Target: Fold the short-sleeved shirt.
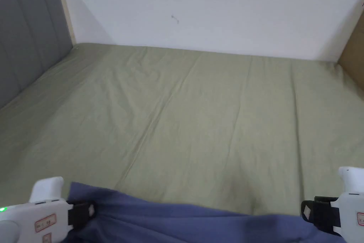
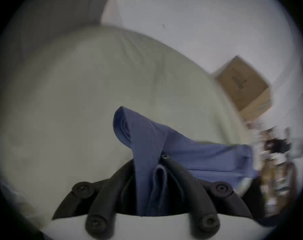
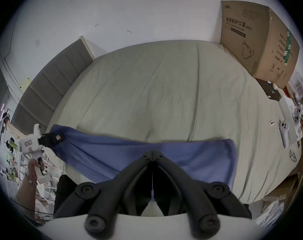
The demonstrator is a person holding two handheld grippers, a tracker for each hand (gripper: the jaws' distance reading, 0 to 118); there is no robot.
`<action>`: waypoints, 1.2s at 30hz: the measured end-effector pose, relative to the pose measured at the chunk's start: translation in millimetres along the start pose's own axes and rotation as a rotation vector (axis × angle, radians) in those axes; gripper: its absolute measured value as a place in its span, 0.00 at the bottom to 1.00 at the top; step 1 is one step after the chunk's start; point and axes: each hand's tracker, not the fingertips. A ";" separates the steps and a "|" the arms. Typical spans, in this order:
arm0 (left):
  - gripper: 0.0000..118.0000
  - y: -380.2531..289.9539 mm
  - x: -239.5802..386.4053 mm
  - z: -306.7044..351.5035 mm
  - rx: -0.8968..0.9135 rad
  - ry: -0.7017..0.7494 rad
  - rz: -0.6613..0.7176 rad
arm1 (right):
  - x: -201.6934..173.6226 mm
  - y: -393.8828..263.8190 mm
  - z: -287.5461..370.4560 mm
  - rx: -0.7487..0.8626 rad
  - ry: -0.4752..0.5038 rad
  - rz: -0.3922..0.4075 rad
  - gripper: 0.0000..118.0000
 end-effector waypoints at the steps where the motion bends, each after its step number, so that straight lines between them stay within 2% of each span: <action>1: 0.06 0.8 -7.1 -2.2 0.009 0.092 -0.055 | 0.9 -0.4 0.6 0.002 0.000 0.005 0.00; 2: 0.06 2.8 -2.2 4.4 0.012 0.141 -0.111 | 1.3 -1.7 1.9 0.004 0.000 0.013 0.00; 3: 0.06 4.1 2.5 10.0 0.020 0.116 -0.119 | 3.0 -2.5 2.5 0.007 0.000 0.016 0.00; 6: 0.06 11.8 15.1 4.8 -0.055 -0.173 0.007 | 11.1 -5.3 2.6 0.007 0.021 -0.001 0.00; 10: 0.08 21.8 86.4 -14.7 -0.198 -0.438 0.075 | 18.2 -9.3 11.0 0.019 0.056 -0.024 0.00; 11: 0.14 20.5 104.7 -26.0 -0.243 -0.469 0.078 | 19.6 -10.4 12.9 0.020 0.057 -0.022 0.00; 12: 0.28 18.7 122.0 -38.7 -0.296 -0.498 0.079 | 21.2 -11.4 14.5 0.021 0.055 -0.018 0.00; 13: 0.49 14.8 142.7 -47.6 -0.351 -0.504 0.079 | 23.1 -12.4 15.7 0.022 0.051 -0.015 0.00; 14: 0.87 10.9 160.3 -58.7 -0.386 -0.497 0.055 | 24.3 -14.3 16.8 0.024 0.049 -0.011 0.00; 15: 1.00 6.5 176.2 -67.3 -0.393 -0.491 0.023 | 26.9 -15.6 17.6 0.024 0.044 -0.014 0.00; 17: 1.00 -0.3 192.1 -88.1 -0.420 -0.536 -0.009 | 32.2 -17.2 19.8 0.022 0.042 -0.025 0.00; 19: 0.93 -5.7 203.2 -98.0 -0.472 -0.576 0.024 | 35.5 -19.9 22.2 0.025 0.039 -0.029 0.00; 21: 0.93 -1.4 198.6 -93.7 -0.441 -0.616 0.072 | 38.3 -21.1 24.7 0.028 0.034 -0.031 0.00; 23: 0.94 3.6 189.2 -81.2 -0.405 -0.603 0.065 | 40.1 -21.9 25.6 0.027 0.035 -0.032 0.00; 24: 0.91 9.0 182.4 -72.7 -0.343 -0.545 0.019 | 40.7 -22.0 25.4 0.028 0.033 -0.035 0.00; 25: 0.83 14.0 181.8 -53.8 -0.321 -0.518 -0.015 | 41.1 -22.0 25.4 0.029 0.032 -0.037 0.00; 27: 0.24 20.3 166.2 -37.0 -0.279 -0.439 -0.068 | 43.4 -21.2 24.4 0.030 0.034 -0.039 0.00; 28: 0.01 20.9 160.0 -30.9 -0.248 -0.408 -0.072 | 43.6 -21.1 24.7 0.034 0.035 -0.040 0.00; 31: 0.02 17.0 156.9 -25.4 -0.259 -0.351 -0.080 | 42.7 -20.8 25.9 0.040 0.045 -0.049 0.00; 34: 0.02 2.8 163.9 -48.7 -0.376 -0.451 -0.044 | 43.1 -21.7 25.7 0.037 0.048 -0.051 0.00; 36: 0.02 -11.5 183.2 -61.4 -0.425 -0.469 -0.101 | 43.5 -24.0 26.9 0.034 0.045 -0.050 0.00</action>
